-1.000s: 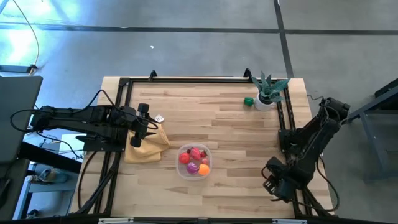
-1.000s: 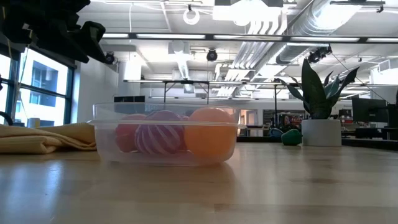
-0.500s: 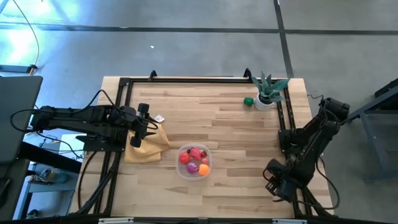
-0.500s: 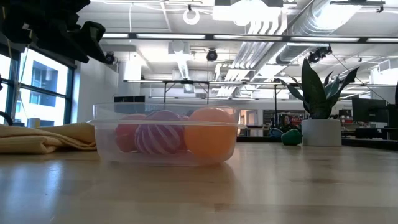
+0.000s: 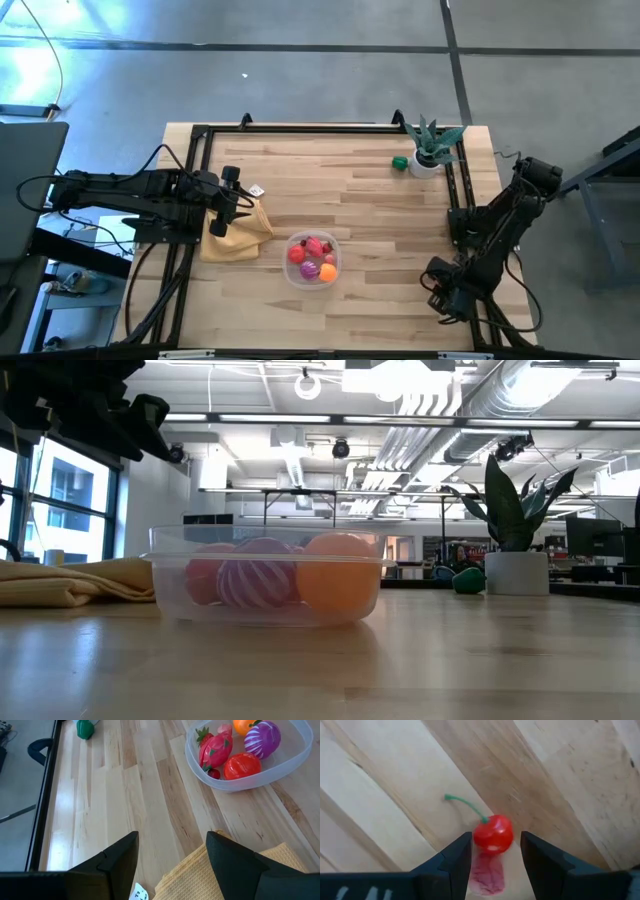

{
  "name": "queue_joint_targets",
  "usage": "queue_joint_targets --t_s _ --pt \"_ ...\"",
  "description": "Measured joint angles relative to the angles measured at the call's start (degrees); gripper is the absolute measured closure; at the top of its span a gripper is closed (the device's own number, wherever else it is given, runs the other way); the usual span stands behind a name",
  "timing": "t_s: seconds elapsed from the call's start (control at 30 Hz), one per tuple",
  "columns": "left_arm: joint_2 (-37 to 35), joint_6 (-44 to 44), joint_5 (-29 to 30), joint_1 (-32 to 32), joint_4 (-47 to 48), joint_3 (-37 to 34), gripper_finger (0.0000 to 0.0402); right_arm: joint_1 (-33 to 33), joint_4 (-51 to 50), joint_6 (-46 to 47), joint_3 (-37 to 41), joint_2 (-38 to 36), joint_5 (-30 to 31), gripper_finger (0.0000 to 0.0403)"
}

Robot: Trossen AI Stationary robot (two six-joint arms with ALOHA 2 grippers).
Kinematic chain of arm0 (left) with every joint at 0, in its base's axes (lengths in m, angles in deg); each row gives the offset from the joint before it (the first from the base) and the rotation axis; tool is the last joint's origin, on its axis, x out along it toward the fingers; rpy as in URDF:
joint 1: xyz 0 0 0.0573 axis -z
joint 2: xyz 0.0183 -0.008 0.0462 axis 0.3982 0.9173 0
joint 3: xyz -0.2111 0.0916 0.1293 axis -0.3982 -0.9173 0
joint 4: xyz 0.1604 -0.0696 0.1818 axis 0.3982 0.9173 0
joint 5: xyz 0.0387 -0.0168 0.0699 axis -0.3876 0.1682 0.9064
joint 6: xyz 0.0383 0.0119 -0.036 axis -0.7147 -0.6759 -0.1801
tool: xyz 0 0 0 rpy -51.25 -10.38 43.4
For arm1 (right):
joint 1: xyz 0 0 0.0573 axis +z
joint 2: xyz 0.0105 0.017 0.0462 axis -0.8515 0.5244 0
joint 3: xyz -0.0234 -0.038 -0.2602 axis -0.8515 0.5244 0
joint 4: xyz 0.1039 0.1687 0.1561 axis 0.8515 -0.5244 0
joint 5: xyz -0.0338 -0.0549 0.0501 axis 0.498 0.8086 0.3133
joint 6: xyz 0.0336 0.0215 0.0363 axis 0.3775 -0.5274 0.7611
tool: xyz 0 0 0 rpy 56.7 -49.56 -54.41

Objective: Pick and placing Produce into tupperware
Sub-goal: Put the red cherry into the transparent bin

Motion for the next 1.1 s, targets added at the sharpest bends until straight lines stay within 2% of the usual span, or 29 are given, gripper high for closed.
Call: queue_joint_targets --t_s 0.4,1.1 --pt "0.0 0.0 0.0 0.0 0.0 0.0 0.0181 0.0 -0.5 1.9 0.2 0.0 2.0 0.0242" --pt "0.0 0.0 0.0 0.0 0.0 0.0 0.0181 -1.7 -3.9 4.1 0.1 0.0 -1.5 0.0242"
